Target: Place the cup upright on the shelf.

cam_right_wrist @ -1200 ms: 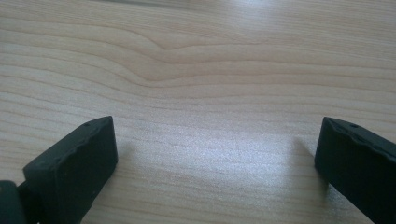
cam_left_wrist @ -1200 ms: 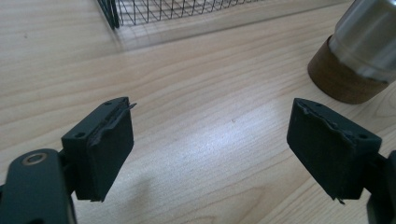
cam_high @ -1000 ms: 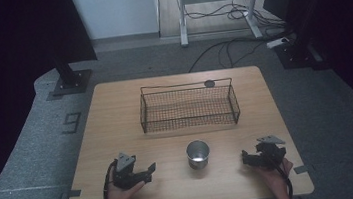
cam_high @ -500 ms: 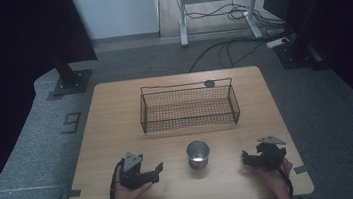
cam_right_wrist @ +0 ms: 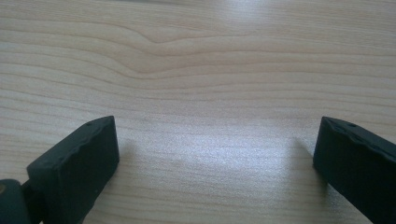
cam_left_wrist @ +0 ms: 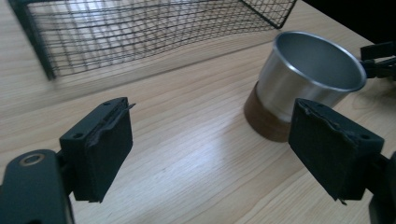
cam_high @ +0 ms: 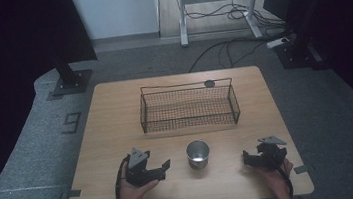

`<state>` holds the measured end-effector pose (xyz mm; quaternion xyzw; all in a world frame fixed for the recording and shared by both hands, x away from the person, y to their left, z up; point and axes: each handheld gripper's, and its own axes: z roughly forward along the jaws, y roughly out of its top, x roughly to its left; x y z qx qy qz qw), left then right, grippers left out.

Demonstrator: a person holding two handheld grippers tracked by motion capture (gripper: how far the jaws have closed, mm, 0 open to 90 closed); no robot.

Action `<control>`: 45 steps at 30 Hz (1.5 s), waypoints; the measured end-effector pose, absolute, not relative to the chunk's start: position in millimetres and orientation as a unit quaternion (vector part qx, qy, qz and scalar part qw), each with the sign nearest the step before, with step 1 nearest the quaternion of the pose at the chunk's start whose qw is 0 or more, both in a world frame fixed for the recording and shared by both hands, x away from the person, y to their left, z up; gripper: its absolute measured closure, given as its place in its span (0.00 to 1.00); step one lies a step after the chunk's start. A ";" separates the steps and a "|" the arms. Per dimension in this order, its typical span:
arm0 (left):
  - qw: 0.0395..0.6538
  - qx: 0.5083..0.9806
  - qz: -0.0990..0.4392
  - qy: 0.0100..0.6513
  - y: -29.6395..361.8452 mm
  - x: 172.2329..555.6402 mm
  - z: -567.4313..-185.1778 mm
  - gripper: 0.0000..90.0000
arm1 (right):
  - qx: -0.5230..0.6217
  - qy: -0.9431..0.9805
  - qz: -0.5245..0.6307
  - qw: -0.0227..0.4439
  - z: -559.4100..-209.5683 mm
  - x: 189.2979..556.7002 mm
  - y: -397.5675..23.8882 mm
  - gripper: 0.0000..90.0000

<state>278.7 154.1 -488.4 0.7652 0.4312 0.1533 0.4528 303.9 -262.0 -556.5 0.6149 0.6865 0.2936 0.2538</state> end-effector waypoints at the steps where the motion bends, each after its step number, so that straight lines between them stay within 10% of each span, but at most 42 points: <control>1: 0.454 0.766 0.152 0.429 151.2 278.5 -487.3 0.16 | 0.615 0.686 0.294 0.254 -556.5 303.9 -262.0 0.00; 45: 0.459 0.795 0.119 0.378 91.6 284.3 -477.1 0.07 | 0.618 0.683 0.294 0.256 -556.4 304.1 -262.8 0.02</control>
